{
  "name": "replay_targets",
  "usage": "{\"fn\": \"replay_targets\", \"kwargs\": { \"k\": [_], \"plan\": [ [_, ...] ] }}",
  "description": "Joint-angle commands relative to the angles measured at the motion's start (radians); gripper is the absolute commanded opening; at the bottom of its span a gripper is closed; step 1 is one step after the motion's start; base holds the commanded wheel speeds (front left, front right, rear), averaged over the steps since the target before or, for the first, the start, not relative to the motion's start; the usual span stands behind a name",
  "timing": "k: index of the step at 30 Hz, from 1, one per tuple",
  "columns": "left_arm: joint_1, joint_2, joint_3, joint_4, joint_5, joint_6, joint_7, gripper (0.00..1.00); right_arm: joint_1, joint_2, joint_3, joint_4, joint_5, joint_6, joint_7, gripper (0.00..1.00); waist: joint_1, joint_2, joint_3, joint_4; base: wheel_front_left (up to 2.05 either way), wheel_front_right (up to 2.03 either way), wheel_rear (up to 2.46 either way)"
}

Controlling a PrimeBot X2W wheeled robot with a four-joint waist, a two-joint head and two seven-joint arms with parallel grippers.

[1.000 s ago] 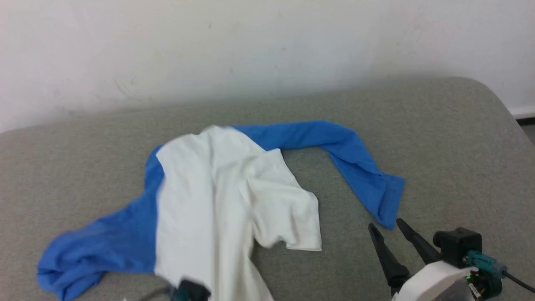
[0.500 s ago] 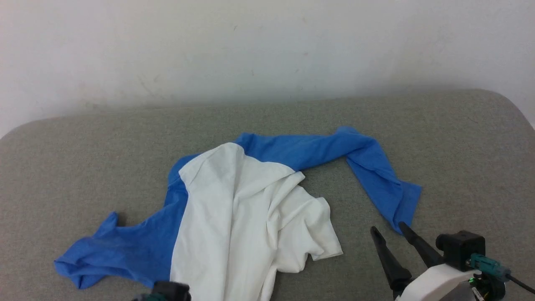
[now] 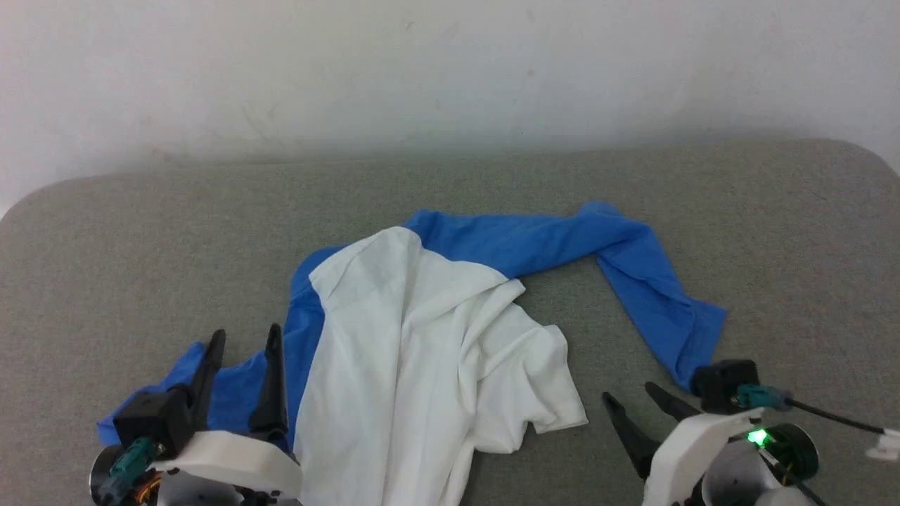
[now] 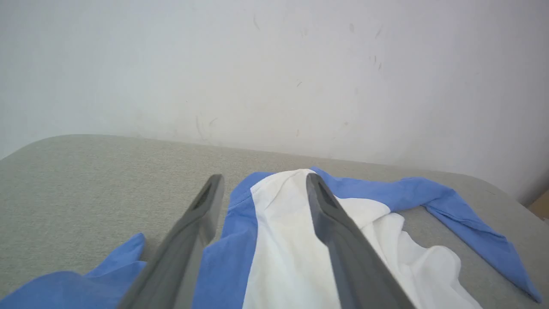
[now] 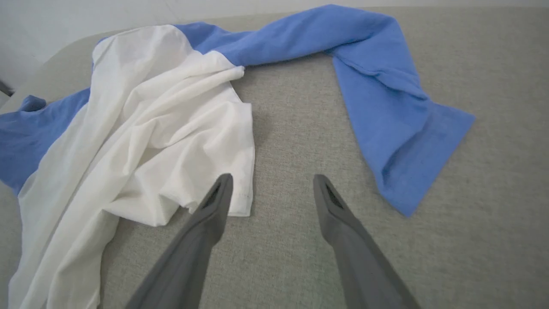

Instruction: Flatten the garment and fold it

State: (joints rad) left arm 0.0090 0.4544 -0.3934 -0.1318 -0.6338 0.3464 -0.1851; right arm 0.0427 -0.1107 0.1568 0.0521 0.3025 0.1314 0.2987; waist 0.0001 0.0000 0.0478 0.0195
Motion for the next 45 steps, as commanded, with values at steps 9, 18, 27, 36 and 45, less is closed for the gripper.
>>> {"fn": "replay_targets", "kwargs": {
  "k": [9,18,27,36,45],
  "plan": [
    [-0.013,-0.06,0.109,0.097,0.055,-0.016,-0.075,1.0,-0.254,-0.04,0.159,0.3,0.121,-0.001,0.176,1.0,-0.0001,0.0,0.026,0.039,0.0,0.0,0.0],
    [0.009,-0.101,0.159,0.097,0.12,-0.042,-0.076,1.0,-0.348,-0.057,0.259,0.527,0.241,-0.001,0.404,0.0,-0.0001,0.0,0.033,0.057,0.0,0.0,0.0],
    [0.072,-0.123,0.173,0.111,0.135,-0.05,-0.077,1.0,-0.154,-0.2,0.078,0.221,0.251,-0.001,0.244,0.0,-0.0001,0.0,-0.028,0.02,0.0,0.0,0.0],
    [0.129,-0.117,0.197,0.103,0.126,-0.044,-0.076,1.0,0.363,-0.088,-0.223,-0.156,0.154,-0.001,0.458,0.0,-0.0001,0.0,-0.056,-0.066,0.0,0.0,0.0],
    [0.149,-0.107,0.197,0.081,0.129,-0.028,-0.059,1.0,0.571,0.047,-0.365,-0.243,0.113,-0.001,0.58,0.0,-0.0001,0.0,-0.048,-0.083,0.0,0.0,0.0]
  ]
}}
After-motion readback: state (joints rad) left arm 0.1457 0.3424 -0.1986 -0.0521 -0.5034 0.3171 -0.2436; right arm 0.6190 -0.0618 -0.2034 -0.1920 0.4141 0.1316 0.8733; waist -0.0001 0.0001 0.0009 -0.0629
